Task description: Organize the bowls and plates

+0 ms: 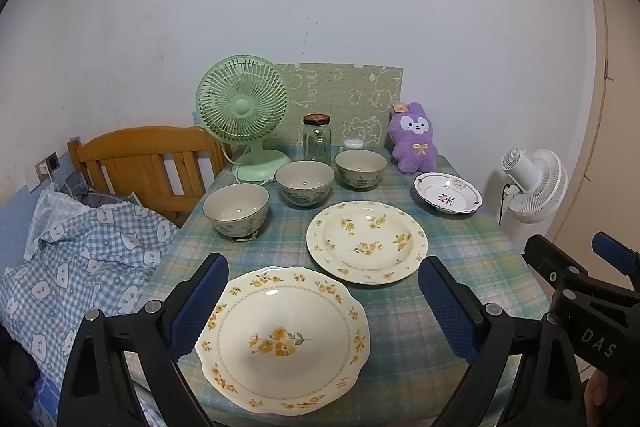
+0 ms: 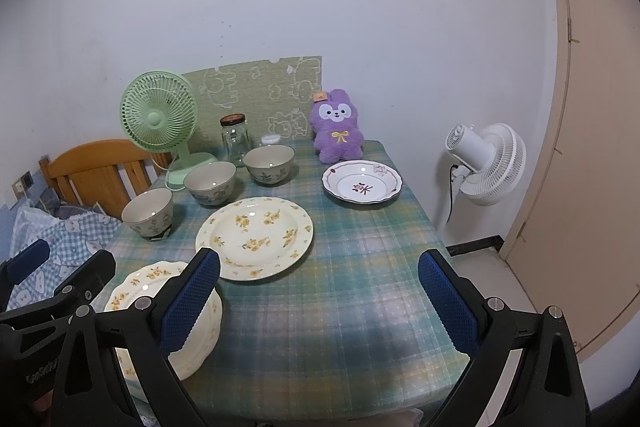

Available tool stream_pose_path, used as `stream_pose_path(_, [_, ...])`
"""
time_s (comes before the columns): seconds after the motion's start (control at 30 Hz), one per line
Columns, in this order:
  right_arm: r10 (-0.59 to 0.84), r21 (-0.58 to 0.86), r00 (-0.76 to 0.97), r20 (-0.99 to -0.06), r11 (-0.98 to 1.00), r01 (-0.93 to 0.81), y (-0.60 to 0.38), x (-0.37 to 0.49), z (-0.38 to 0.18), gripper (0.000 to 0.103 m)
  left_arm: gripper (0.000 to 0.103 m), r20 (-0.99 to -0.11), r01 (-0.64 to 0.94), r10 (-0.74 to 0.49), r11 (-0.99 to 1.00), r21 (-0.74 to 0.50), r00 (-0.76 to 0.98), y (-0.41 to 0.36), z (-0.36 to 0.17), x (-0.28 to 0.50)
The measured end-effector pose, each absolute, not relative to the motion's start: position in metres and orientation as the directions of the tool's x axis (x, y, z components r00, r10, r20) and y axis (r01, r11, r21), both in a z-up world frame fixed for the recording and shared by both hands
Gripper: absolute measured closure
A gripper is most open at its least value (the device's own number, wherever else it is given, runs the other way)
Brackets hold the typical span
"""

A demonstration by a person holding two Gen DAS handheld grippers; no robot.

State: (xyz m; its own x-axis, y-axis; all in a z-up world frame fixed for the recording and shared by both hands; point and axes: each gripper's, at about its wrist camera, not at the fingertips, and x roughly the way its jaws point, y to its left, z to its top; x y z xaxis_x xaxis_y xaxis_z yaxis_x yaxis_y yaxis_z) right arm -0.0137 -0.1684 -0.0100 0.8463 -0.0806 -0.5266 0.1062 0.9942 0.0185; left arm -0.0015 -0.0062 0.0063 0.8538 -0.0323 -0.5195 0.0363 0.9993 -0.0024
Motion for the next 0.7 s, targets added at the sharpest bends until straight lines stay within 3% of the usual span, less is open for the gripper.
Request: stream_pose_path(0.7, [-0.088,0.034,0.835,-0.544,0.991,0.126,-0.122,0.025,-0.007,0.003,0.013,-0.563,0.038,-0.031,0.999,0.001,0.826,0.040,0.009,0.042])
